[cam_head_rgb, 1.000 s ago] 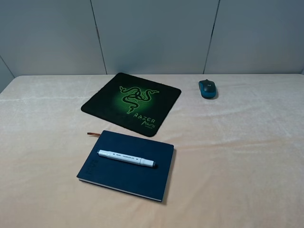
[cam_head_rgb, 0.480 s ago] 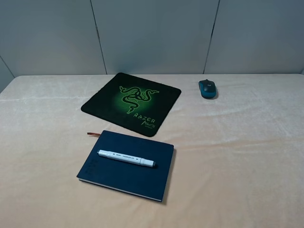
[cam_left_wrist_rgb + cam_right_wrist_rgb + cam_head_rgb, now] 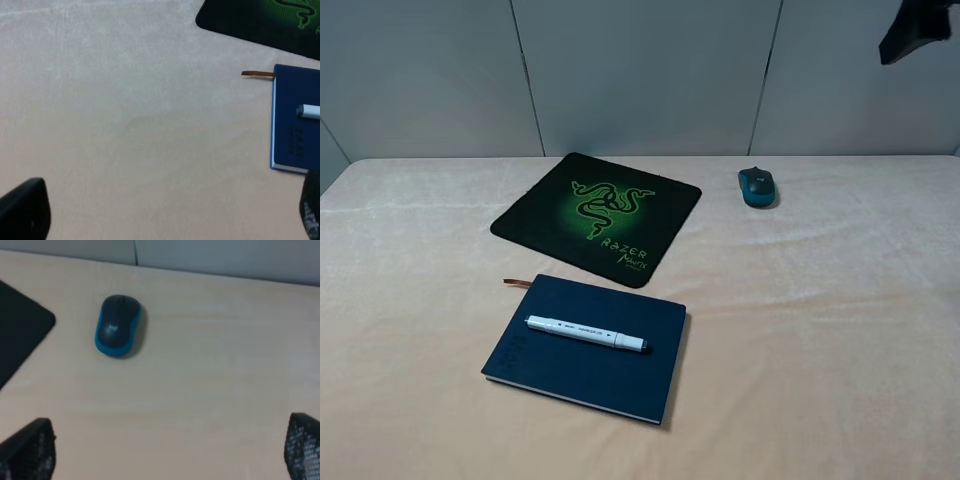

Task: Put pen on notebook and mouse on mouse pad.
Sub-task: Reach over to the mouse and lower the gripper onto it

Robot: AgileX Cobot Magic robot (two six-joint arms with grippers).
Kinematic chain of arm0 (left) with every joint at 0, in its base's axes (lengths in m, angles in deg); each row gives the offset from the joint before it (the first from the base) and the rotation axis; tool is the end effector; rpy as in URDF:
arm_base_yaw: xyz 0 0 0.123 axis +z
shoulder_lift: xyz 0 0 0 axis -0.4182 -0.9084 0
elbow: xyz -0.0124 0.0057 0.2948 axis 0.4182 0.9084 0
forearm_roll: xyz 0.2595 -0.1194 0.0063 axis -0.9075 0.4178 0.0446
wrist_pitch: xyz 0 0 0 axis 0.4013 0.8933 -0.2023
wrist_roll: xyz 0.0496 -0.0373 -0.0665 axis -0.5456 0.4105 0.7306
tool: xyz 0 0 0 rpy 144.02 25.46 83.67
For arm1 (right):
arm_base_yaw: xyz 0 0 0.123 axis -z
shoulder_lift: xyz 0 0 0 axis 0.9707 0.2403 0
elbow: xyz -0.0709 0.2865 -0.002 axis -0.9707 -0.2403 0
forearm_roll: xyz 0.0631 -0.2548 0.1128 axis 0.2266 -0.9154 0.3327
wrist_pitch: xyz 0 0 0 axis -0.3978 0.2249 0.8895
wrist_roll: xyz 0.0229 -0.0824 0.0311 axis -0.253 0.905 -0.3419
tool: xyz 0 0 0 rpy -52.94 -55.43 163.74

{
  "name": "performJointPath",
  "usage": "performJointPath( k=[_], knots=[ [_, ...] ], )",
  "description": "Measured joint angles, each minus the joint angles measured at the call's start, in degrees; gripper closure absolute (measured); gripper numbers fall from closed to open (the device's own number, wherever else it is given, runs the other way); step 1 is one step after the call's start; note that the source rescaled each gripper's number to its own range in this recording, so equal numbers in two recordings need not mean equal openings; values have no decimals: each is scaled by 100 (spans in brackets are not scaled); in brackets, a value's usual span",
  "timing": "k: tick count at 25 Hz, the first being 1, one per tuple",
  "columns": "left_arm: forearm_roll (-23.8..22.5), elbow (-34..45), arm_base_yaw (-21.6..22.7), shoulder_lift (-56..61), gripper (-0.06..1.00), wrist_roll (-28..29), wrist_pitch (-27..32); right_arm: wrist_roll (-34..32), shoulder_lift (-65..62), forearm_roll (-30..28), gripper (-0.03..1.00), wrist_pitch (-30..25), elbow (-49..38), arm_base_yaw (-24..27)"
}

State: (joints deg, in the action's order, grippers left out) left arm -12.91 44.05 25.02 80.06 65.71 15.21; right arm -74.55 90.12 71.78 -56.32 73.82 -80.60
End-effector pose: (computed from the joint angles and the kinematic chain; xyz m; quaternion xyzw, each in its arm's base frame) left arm 0.0153 0.0019 0.2916 0.0160 0.8542 0.0234 0.5191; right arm 0.3376 0.0281 0.3815 -0.0791 0.9407 0.0071 0.3299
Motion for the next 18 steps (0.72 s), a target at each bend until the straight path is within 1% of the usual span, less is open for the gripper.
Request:
performJointPath(
  k=[2, 5, 7, 14, 18],
  knots=[
    [0, 0, 0, 0, -5, 0, 0, 32, 581, 37, -3, -223, 497, 0],
    [0, 0, 0, 0, -5, 0, 0, 88, 1286, 71, -3, -415, 976, 0],
    [0, 0, 0, 0, -5, 0, 0, 114, 1656, 116, -3, -462, 1213, -41],
    [0, 0, 0, 0, -5, 0, 0, 136, 2686, -9, -3, -513, 1734, -495],
    [0, 0, 0, 0, -5, 0, 0, 136, 3187, -9, -3, -513, 2096, -670]
  ],
)
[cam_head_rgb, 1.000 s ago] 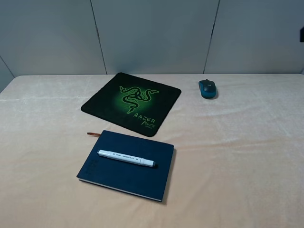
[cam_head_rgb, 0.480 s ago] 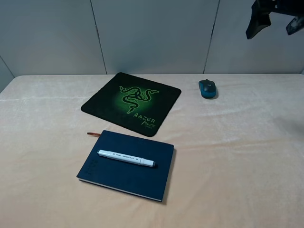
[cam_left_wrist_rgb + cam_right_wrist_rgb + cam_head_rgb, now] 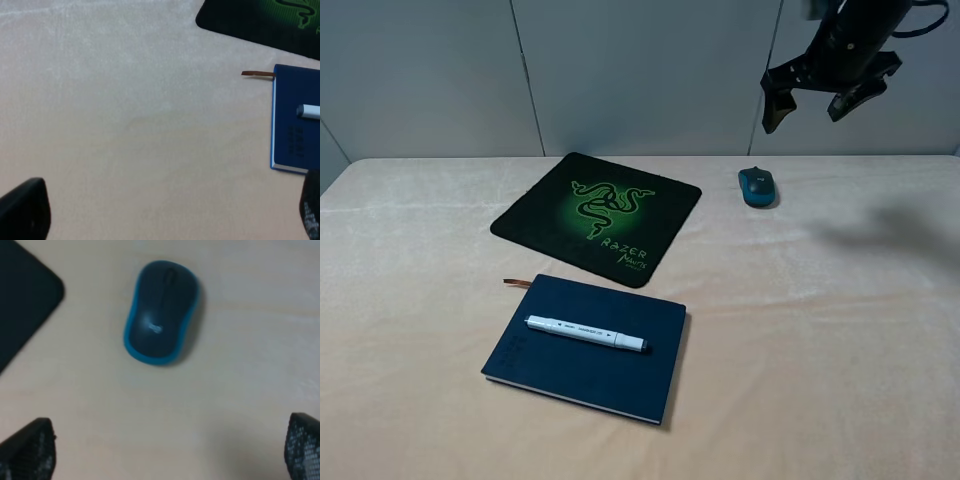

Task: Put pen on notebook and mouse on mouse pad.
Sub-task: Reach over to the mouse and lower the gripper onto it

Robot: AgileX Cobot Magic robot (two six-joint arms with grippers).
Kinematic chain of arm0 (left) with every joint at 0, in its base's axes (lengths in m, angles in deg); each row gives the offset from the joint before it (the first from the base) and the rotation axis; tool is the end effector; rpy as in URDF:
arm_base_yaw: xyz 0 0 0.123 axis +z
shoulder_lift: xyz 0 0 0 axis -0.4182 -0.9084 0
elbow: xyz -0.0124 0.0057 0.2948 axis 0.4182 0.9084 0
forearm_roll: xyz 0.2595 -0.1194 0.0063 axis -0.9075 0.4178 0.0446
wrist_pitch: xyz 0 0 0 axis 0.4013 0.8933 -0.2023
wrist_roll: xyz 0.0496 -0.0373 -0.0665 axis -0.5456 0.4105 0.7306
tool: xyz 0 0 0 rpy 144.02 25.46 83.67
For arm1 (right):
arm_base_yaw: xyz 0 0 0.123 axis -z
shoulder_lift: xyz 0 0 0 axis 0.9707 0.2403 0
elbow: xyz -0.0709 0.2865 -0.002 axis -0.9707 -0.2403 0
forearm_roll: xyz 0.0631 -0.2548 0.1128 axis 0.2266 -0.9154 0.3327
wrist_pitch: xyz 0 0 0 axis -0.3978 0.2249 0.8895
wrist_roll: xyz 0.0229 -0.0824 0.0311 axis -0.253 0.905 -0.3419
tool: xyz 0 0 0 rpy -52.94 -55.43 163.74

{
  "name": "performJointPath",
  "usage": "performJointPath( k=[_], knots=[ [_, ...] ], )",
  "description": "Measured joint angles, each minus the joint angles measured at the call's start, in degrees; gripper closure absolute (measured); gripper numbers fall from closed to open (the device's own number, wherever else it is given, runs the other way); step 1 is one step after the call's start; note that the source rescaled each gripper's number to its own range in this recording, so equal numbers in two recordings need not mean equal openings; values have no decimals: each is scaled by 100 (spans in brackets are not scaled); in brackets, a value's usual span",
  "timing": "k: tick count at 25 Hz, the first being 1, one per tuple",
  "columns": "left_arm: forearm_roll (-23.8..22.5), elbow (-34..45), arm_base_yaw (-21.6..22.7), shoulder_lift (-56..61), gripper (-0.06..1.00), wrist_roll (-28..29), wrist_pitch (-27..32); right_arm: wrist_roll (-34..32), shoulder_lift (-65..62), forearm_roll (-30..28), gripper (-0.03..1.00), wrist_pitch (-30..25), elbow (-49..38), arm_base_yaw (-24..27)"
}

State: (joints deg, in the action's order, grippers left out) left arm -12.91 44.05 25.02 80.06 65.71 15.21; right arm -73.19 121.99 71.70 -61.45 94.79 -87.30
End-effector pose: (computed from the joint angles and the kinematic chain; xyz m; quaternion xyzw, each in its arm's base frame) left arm 0.0153 0.0019 0.2916 0.0160 0.8542 0.0234 0.5191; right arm 0.4650 0.0937 0.2706 -0.1505 0.9691 0.0165 0.1945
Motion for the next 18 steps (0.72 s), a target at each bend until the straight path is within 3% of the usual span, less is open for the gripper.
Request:
performJointPath(
  k=[18],
  knots=[
    [0, 0, 0, 0, -5, 0, 0, -26, 1557, 175, -3, -135, 1344, -17]
  ],
)
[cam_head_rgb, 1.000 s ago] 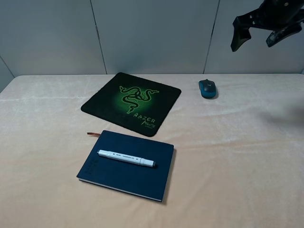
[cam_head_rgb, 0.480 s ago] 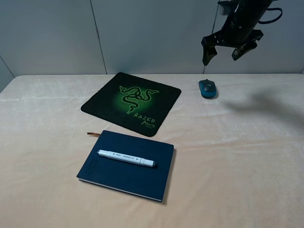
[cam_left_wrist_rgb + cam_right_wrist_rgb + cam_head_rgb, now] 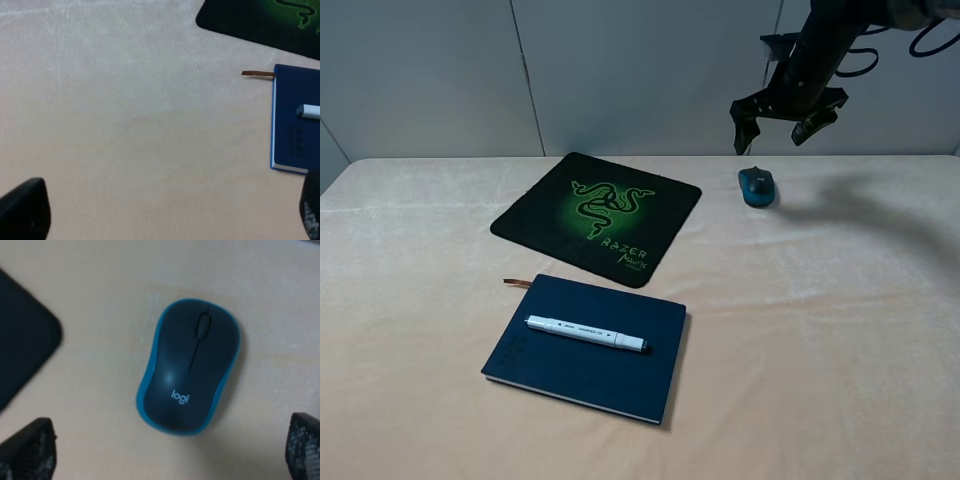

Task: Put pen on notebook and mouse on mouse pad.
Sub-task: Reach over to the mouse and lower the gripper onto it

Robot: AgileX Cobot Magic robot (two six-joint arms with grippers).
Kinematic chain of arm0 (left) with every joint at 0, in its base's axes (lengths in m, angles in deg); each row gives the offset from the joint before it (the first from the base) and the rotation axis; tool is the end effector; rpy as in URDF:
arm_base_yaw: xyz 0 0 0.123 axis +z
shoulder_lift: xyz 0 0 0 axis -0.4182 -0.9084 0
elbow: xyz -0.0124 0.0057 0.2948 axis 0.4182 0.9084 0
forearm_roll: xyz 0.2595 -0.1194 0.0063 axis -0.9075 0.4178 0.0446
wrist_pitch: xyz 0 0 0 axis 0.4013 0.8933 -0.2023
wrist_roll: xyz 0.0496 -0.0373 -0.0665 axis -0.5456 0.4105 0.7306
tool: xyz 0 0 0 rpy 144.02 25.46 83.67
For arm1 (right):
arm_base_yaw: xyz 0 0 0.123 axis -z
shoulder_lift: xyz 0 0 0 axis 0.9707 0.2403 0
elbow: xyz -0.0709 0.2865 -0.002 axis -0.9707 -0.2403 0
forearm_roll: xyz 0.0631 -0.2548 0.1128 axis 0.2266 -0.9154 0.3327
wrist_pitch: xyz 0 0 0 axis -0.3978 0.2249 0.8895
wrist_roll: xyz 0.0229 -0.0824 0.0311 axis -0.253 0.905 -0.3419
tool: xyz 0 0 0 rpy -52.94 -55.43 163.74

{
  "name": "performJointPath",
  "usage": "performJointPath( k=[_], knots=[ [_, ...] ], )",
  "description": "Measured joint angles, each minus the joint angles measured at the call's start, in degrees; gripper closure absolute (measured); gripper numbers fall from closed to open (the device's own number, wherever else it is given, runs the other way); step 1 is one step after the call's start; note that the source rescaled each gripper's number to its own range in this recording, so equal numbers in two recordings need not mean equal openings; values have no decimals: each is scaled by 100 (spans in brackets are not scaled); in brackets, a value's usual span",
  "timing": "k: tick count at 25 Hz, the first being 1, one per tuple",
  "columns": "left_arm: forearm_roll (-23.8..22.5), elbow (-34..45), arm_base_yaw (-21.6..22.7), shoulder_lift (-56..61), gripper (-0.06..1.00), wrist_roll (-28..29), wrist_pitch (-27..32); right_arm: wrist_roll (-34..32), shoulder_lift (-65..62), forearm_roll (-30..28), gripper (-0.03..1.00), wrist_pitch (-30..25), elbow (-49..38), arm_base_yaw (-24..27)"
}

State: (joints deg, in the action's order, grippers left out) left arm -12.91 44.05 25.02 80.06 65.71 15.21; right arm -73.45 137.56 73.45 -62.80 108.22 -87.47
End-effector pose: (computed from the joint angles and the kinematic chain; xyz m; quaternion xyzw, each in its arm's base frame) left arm 0.0153 0.0019 0.2916 0.0160 0.8542 0.0234 0.5191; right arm 0.5189 0.1084 0.2074 -0.1455 0.9752 0.0303 0.1639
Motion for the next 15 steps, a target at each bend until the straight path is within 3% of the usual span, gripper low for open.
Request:
performJointPath(
  k=[15],
  knots=[
    [-11, 0, 0, 0, -5, 0, 0, -251, 597, 168, -3, 257, 127, 220]
  ],
)
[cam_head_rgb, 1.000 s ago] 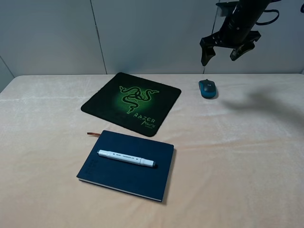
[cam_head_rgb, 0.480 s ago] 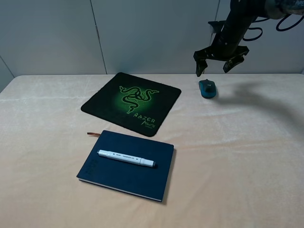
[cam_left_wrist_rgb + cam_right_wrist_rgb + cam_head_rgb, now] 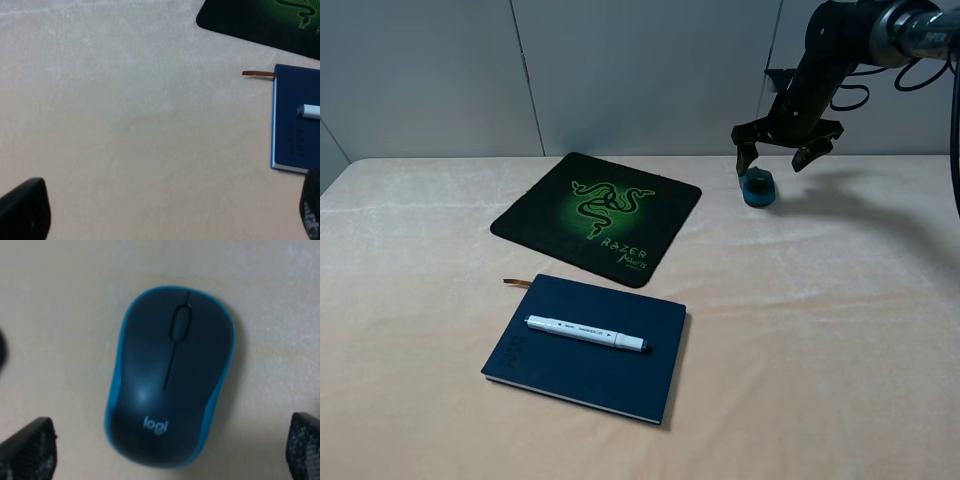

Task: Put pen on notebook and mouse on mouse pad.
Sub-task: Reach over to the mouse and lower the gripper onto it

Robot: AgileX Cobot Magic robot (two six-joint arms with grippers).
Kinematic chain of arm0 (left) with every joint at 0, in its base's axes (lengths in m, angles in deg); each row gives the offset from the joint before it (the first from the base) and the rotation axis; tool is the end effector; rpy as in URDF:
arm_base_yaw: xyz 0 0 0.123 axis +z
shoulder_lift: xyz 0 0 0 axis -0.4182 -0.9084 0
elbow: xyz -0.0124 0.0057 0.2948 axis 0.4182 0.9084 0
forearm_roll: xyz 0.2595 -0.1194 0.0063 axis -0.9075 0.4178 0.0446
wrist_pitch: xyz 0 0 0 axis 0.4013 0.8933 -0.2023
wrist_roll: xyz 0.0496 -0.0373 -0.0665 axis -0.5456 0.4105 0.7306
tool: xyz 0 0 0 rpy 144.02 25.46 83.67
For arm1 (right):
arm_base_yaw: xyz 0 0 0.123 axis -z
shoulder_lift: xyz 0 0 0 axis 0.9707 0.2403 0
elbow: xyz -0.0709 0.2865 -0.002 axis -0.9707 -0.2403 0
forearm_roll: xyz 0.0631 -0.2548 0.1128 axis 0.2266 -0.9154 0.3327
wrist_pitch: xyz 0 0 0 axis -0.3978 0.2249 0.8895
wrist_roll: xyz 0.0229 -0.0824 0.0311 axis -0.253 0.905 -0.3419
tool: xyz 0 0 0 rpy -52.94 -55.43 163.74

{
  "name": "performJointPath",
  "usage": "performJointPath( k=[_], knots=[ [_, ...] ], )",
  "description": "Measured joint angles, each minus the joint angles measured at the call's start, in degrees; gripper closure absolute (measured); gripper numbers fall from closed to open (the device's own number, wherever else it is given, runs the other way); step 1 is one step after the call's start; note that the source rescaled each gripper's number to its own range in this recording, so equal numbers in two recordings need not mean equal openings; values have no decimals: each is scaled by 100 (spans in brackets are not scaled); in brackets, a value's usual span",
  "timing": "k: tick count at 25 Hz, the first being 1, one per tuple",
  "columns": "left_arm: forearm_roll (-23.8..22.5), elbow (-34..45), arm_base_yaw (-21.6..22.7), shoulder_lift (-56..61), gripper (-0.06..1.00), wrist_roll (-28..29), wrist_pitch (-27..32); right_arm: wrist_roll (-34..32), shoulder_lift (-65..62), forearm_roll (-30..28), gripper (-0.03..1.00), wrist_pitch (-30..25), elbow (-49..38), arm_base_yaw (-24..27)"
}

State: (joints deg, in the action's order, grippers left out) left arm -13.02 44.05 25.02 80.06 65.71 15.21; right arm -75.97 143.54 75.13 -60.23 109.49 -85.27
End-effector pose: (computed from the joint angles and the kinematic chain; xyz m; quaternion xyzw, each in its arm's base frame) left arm 0.0153 0.0020 0.2916 0.0160 0.8542 0.0244 0.5191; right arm 0.5352 0.0927 0.1596 -0.0984 0.9836 0.0429 0.1447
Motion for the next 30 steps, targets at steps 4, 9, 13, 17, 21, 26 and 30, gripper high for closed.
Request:
performJointPath(
  k=[4, 9, 13, 17, 21, 26, 30],
  knots=[
    [0, 0, 0, 0, -5, 0, 0, 34, 231, 77, -3, -18, 328, 0],
    [0, 0, 0, 0, -6, 0, 0, 34, 451, 89, -3, -107, 578, 0],
    [0, 0, 0, 0, -6, 0, 0, 78, 593, 181, -3, -115, 587, 66],
    [0, 0, 0, 0, -6, 0, 0, 122, 689, 272, -3, -105, 587, 156],
    [0, 0, 0, 0, -6, 0, 0, 123, 699, 303, -3, -36, 587, 164],
    [0, 0, 0, 0, -6, 0, 0, 128, 724, 303, -3, 62, 587, 168],
    [0, 0, 0, 0, -6, 0, 0, 160, 755, 303, -3, 108, 587, 170]
  ],
)
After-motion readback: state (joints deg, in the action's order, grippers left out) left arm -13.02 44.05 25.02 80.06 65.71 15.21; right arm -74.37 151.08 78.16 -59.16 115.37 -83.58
